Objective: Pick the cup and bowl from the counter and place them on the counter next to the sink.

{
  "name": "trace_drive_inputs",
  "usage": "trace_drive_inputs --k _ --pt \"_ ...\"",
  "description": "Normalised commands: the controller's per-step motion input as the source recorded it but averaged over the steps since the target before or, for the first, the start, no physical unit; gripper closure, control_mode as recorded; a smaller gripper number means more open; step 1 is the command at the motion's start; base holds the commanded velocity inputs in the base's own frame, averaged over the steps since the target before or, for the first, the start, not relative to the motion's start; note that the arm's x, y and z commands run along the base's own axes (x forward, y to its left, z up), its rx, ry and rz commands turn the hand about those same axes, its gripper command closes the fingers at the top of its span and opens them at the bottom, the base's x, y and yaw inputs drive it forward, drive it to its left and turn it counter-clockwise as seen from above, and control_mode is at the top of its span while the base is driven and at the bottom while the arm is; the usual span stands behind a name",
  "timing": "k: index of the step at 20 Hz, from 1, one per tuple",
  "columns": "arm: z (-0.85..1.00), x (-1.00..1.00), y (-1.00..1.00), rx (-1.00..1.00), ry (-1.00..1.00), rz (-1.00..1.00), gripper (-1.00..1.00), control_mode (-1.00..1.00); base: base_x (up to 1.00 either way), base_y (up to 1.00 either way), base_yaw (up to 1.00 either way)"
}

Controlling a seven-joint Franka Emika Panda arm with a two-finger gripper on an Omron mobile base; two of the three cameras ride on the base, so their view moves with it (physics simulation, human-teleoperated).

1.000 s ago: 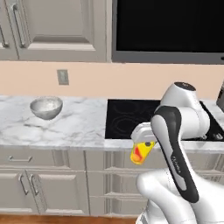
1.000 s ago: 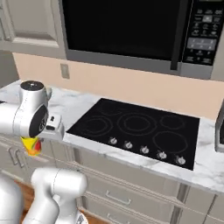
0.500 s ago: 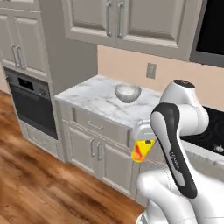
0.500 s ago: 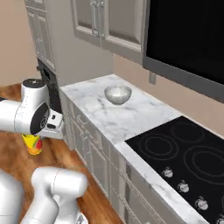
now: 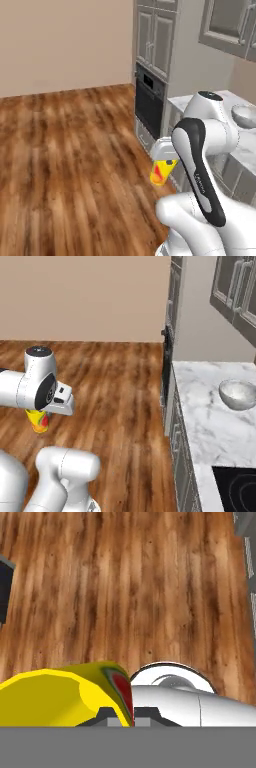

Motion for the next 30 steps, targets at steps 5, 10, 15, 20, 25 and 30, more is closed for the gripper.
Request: trace_drive_inputs --k 5,10,15,20,25,30 --pt "0.00 0.00 0.00 0.00 0.00 0.00 1.00 1.00 0.00 0.00 0.97" --pt "0.00 0.00 0.00 0.00 0.00 0.00 1.00 1.00 0.00 0.00 0.97" --pt "0.00 0.00 0.00 0.00 0.00 0.00 1.00 1.00 0.00 0.00 0.97" --pt "0.00 0.00 0.00 0.00 0.00 0.00 1.00 1.00 0.00 0.00 0.94" --pt "0.00 0.00 0.00 0.00 0.00 0.00 1.00 1.00 0.76 -0.37 0.56" --pt "0.00 0.00 0.00 0.00 0.00 0.00 1.00 1.00 1.00 -0.09 0.14"
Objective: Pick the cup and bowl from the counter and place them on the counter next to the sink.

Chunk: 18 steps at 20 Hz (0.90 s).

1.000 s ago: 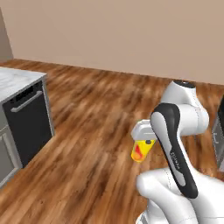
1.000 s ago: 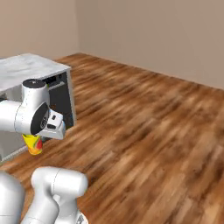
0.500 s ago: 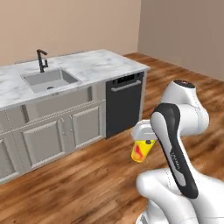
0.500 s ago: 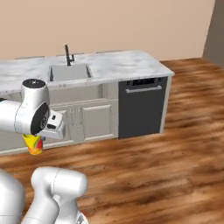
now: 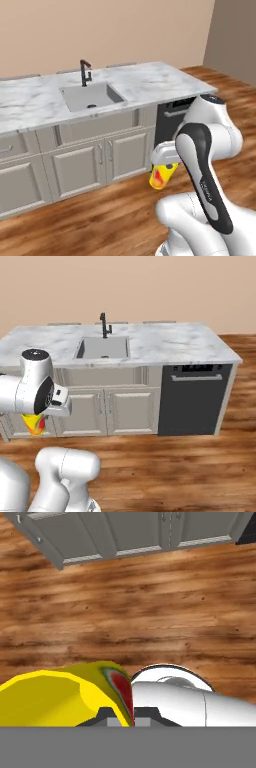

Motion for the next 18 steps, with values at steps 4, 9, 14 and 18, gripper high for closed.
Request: trace_drive_inputs --k 4,9,14,18 --pt "0.00 0.00 0.00 0.00 0.00 0.00 1.00 1.00 1.00 0.00 0.00" --pt "0.00 0.00 0.00 0.00 0.00 0.00 1.00 1.00 1.00 0.01 0.02" --pt "0.00 0.00 0.00 0.00 0.00 0.00 1.00 1.00 1.00 0.00 0.14" --pt "0.00 0.00 0.00 0.00 0.00 0.00 1.00 1.00 1.00 0.05 0.28"
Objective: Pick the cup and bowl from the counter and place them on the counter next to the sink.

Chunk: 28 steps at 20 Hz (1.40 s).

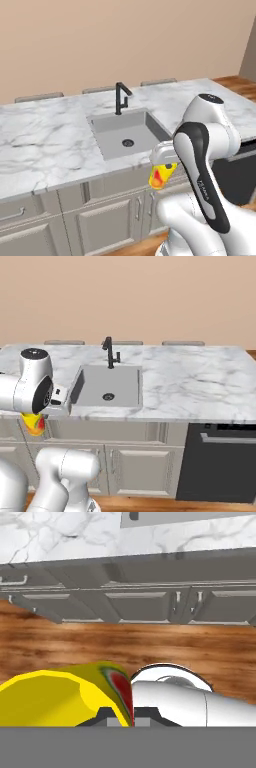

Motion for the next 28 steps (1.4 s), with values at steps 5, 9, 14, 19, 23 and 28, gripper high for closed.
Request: trace_drive_inputs --k 5,9,14,19,23,28 --pt "0.00 0.00 0.00 0.00 0.00 0.00 1.00 1.00 0.96 0.00 0.24" --pt "0.00 0.00 0.00 0.00 0.00 0.00 1.00 1.00 0.67 0.00 0.02" --pt "0.00 0.00 0.00 0.00 0.00 0.00 1.00 1.00 0.00 0.00 0.00" --pt "0.00 0.00 0.00 0.00 0.00 0.00 1.00 1.00 0.00 0.00 0.00" --pt "0.00 0.00 0.00 0.00 0.00 0.00 1.00 1.00 0.00 0.00 0.00" --pt "-0.09 0.15 0.10 0.00 0.00 0.00 1.00 -1.00 0.00 0.00 0.00"
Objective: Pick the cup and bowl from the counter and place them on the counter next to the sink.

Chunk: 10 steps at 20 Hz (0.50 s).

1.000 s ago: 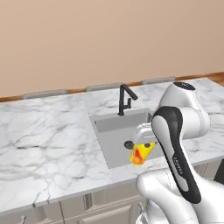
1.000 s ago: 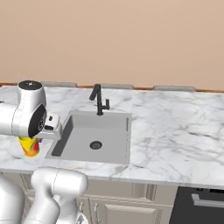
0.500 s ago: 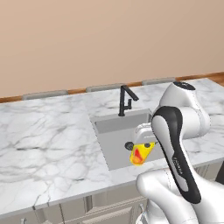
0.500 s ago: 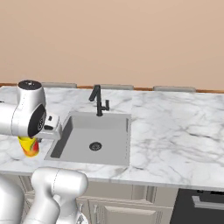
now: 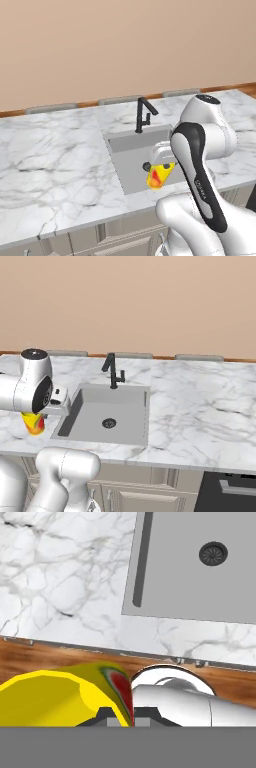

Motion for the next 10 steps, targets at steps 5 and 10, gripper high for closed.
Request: trace_drive_inputs --k 5,10 --pt "-0.04 0.46 0.27 0.00 0.00 0.00 1.00 -1.00 0.00 0.00 0.00" --pt "0.00 0.50 0.31 0.00 0.00 0.00 1.00 -1.00 0.00 0.00 0.00"
